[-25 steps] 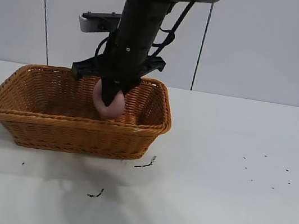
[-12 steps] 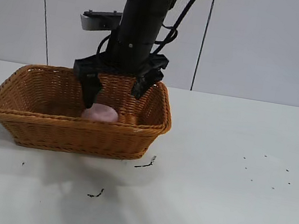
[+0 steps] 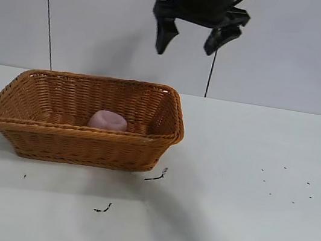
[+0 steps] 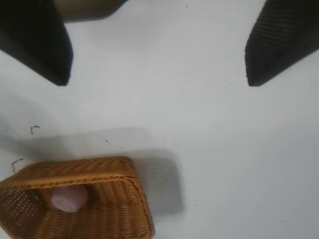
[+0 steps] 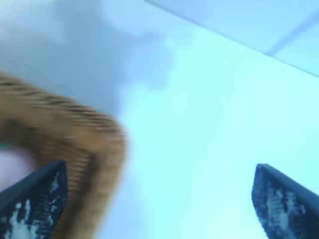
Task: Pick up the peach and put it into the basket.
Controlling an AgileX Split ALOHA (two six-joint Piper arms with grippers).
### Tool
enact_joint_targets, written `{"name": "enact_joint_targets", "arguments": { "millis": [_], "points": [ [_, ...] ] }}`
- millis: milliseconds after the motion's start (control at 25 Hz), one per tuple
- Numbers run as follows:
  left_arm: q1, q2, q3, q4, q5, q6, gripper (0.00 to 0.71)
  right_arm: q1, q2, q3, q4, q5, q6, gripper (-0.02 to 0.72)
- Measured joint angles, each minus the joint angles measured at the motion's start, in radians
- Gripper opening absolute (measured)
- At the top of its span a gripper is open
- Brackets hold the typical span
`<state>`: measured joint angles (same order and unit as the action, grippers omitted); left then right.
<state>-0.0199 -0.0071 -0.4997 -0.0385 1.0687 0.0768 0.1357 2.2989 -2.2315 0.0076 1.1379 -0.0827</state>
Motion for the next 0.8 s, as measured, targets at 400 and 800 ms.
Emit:
{"name": "enact_joint_targets", "arguments": {
  "millis": [400,800],
  "points": [
    [0.0,0.0,0.0,0.0,0.0,0.0,0.692,-0.076,-0.071,0.066,-0.002,0.075,0.001,0.689],
    [0.0,0.0,0.0,0.0,0.0,0.0,0.692,-0.076,-0.516,0.55,-0.008,0.075,0.019,0.689]
  ]
}}
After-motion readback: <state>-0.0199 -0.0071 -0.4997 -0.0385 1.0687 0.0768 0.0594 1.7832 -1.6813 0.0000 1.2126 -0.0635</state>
